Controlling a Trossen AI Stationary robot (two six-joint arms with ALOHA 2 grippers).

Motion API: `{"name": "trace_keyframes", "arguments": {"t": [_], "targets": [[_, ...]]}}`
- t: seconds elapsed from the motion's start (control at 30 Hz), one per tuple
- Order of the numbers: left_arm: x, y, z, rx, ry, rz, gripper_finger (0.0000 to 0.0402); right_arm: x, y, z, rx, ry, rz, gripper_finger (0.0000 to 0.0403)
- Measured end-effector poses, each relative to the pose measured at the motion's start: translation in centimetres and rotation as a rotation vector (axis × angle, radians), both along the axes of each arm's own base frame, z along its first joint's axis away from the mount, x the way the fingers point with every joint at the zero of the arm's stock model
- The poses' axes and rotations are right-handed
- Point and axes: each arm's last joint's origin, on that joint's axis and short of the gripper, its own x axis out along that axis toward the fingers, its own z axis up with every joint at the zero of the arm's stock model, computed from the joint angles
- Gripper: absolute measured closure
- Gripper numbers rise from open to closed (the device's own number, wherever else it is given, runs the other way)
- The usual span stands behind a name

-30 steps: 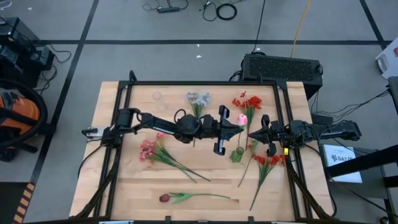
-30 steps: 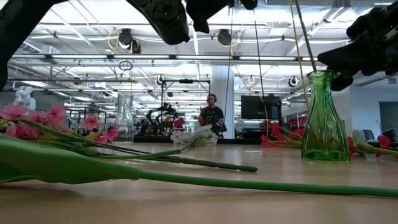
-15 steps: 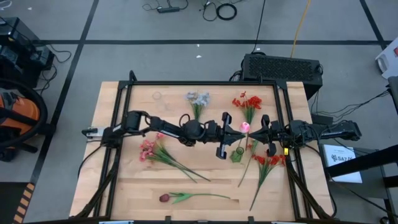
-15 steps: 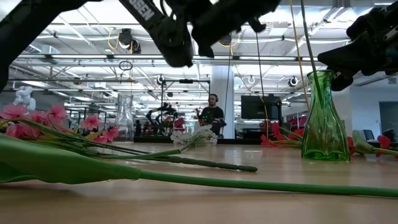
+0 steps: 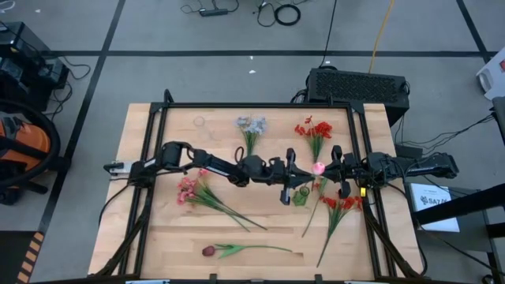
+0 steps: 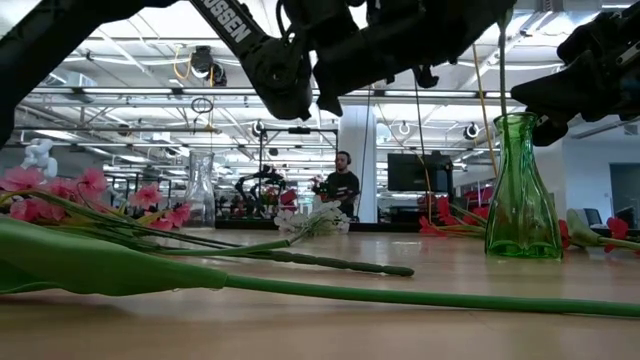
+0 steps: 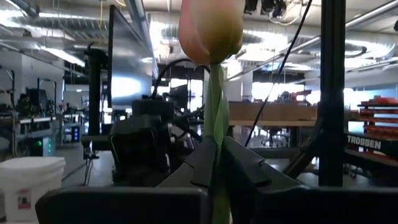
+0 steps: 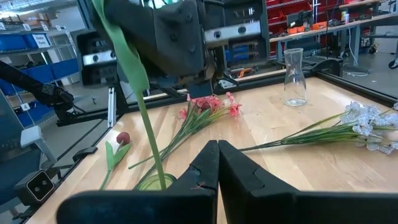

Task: Sort flowers into vase by color
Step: Put the left pink flower into the green vase

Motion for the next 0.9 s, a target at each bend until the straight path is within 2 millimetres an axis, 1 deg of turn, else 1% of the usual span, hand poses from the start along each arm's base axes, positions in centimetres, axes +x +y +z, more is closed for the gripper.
{"name": "trace_keyframes", "arguments": {"t": [0.13, 0.27, 0.4, 0.7, 0.9], "targets": [[0.0, 0.0, 0.0, -0.016, 0.005, -0.01, 0.037, 0.0, 0.0, 0.0, 0.0, 0.0, 0.0, 0.0403], [0.0, 0.1, 0.0, -0.099, 0.036, -0.079, 0.0369, 0.0, 0.0, 0.0, 0.0, 0.0, 0.0, 0.0403], [0.0, 0.7, 0.3, -0.083, 0.054, -0.138, 0.0368, 0.0, 0.0, 0.0, 0.0, 0.0, 0.0, 0.0403], [0.1, 1.7, 1.9, -0.093, 0.166, -0.235, 0.0367, 0.0, 0.0, 0.0, 0.0, 0.0, 0.0, 0.0403], [0.6, 1.7, 2.4, -0.069, 0.224, -0.319, 0.0367, 0.0, 0.0, 0.0, 0.0, 0.0, 0.0, 0.0403]]}}
